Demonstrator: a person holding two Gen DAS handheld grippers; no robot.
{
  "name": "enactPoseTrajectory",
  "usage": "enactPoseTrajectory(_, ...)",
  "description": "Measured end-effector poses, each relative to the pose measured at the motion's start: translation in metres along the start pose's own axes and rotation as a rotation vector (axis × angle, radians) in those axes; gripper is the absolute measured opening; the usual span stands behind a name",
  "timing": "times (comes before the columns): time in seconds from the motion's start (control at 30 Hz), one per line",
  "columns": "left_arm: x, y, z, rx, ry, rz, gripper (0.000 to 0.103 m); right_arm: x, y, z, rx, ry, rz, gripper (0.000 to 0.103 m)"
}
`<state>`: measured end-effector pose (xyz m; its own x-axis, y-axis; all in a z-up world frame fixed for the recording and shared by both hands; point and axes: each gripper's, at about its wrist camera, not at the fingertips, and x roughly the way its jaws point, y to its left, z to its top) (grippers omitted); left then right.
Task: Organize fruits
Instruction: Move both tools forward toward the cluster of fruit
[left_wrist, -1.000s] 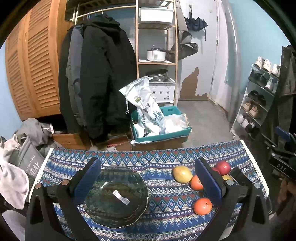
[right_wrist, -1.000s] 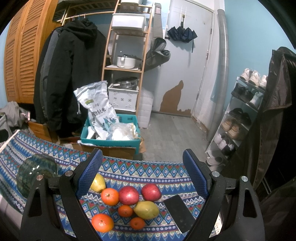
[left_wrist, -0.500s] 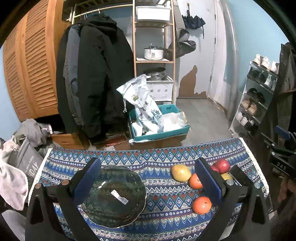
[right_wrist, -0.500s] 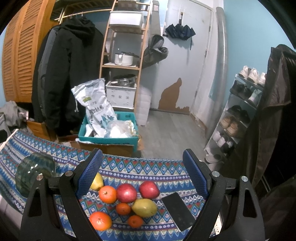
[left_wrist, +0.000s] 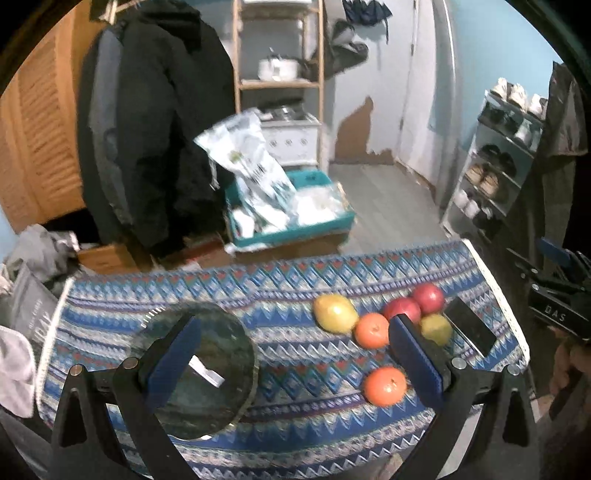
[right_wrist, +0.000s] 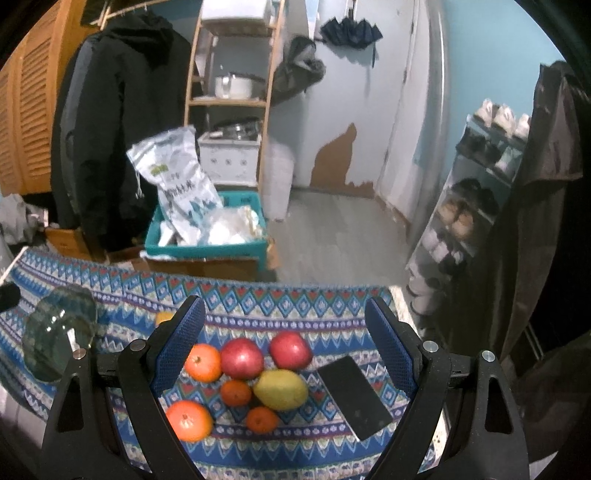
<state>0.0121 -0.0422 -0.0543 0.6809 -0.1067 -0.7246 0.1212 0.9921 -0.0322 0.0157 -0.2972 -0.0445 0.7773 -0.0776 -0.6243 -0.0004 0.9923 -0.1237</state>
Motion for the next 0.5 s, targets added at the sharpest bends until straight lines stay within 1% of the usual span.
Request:
enactPoseTrajectory(0.07, 0.009, -0.009, -0.004, 0.017, 0.026, -0.001, 0.102, 0.008, -0.004, -0.006, 0.01, 0.035, 0.002, 0.087)
enactPoseTrajectory(0.2, 0.024, -0.026, -0.012, 0.058, 0.052, 0.004, 0.102, 0.023, -0.011, -0.017, 0.032, 0.1, 0.01, 0.087)
enactPoseTrajectory(0.33, 0.039, -0.034, -0.018, 0.077, 0.091, -0.001, 0.102, 0.036, -0.014, -0.029, 0.036, 0.155, 0.003, 0.087)
enactPoseTrajectory(0.5, 0.062, -0.043, -0.027, 0.102, 0.143, -0.003, 0.102, 0.054, -0.015, -0.045, 0.036, 0.231, 0.018, 0.087)
